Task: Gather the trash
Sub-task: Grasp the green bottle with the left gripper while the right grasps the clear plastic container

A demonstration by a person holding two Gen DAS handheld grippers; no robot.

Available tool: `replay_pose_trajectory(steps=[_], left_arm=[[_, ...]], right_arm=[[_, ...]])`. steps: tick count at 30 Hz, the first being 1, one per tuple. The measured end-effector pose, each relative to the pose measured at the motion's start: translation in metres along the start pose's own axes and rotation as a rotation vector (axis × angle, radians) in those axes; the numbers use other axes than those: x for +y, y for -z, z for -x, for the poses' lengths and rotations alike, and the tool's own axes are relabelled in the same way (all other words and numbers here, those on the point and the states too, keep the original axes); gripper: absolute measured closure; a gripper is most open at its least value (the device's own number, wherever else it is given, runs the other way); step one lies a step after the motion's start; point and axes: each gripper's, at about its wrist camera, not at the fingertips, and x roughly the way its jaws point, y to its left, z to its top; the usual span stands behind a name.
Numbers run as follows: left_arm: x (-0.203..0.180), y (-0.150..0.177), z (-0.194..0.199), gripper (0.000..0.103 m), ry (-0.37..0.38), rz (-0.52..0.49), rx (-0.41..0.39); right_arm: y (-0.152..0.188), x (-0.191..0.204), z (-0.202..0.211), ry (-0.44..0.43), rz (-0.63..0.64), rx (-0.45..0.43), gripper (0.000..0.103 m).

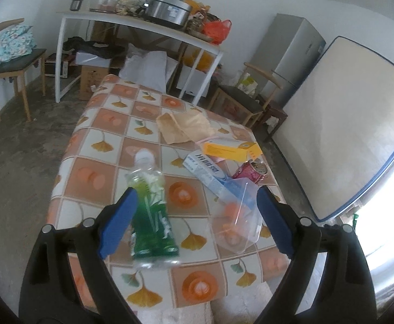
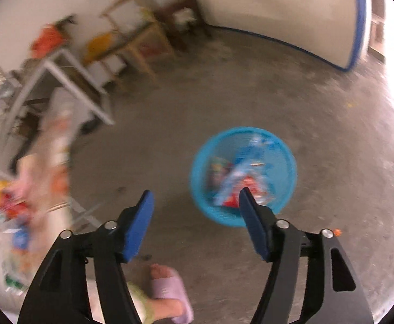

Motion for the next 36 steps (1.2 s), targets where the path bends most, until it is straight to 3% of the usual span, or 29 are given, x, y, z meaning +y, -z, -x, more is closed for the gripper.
replay_pose_trajectory(steps=[4, 9, 13, 15, 17, 23, 27, 33, 36], left_arm=[[0.009, 0.013, 0.007, 0.014, -0.017, -0.001, -0.005], [0.019, 0.033, -0.005, 0.014, -0.051, 0.006, 0.043], [0.023, 0.044, -0.025, 0.013, -0.055, 0.01, 0.082], [0.024, 0.044, -0.037, 0.013, -0.054, 0.009, 0.102], [0.024, 0.043, -0.055, 0.012, -0.075, -0.004, 0.121], [0.033, 0.038, -0.1, 0.012, -0.183, -0.016, 0.18], [0.04, 0.038, -0.119, 0.012, -0.195, 0.004, 0.206], [0.042, 0.043, -0.133, 0.013, -0.218, -0.008, 0.222], [0.042, 0.045, -0.137, 0.021, -0.223, -0.019, 0.225]], right_arm=[[0.013, 0.054, 0.037, -0.16, 0.052, -0.002, 0.032], [0.03, 0.141, 0.066, -0.364, 0.172, 0.021, 0.022], [0.058, 0.214, 0.065, -0.529, 0.229, 0.137, 0.017], [0.075, 0.252, 0.059, -0.546, 0.277, 0.184, 0.017], [0.087, 0.282, 0.052, -0.551, 0.309, 0.194, 0.013], [0.125, 0.359, 0.014, -0.426, 0.301, 0.308, 0.012], [0.138, 0.384, -0.011, -0.325, 0.234, 0.367, 0.012], [0.14, 0.415, -0.033, -0.186, 0.189, 0.355, 0.011], [0.142, 0.425, -0.04, -0.12, 0.185, 0.352, 0.011]])
